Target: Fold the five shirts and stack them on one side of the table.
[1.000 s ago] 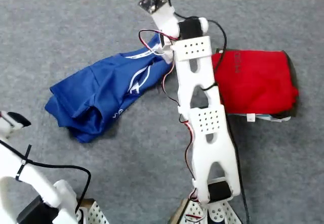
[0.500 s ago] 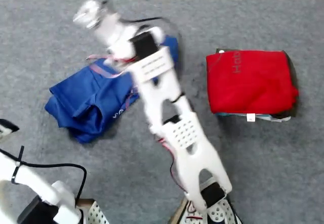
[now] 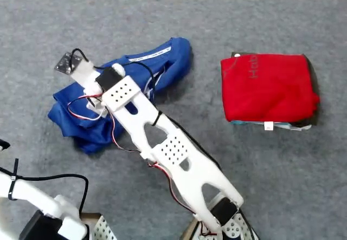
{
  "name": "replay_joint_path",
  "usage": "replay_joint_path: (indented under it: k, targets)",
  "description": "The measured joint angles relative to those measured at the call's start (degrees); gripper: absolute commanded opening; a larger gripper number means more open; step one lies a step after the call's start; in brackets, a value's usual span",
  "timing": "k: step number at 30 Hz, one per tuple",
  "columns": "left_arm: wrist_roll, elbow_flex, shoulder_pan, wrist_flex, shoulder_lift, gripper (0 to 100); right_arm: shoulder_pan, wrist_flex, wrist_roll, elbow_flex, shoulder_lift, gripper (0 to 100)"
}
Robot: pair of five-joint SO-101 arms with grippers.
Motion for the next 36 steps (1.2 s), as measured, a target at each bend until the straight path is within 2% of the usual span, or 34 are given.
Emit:
replay_joint_path:
  k: [2,4,10,16,25,27,33,36]
  targets:
    - [0.00,0.00,0.00,0.00,0.00,29,0.62,0.62,0.00,0.00,0.53,3.0]
    - [0.00,0.00,0.00,0.00,0.00,29,2.02,1.49,0.00,0.00,0.53,0.2]
    - [0.00,3.43,0.00,-4.22,0.00,29,6.24,8.26,0.00,-3.16,-0.09,0.4]
    - [0.00,4.57,0.00,-4.92,0.00,29,13.63,9.76,-2.73,-4.22,-5.54,0.4]
    - [0.00,4.75,-0.09,-4.92,0.00,29,25.49,9.76,-3.60,11.25,-10.55,0.7]
    - [0.00,4.75,1.67,-4.92,0.00,29,25.93,9.76,-3.25,13.36,-10.55,4.0]
    - [0.00,4.75,10.29,-5.71,0.00,29,26.90,9.76,-0.79,13.98,-10.90,27.0]
    - [0.00,5.98,13.10,-8.53,0.00,29,28.57,9.76,3.52,13.98,-13.89,29.4]
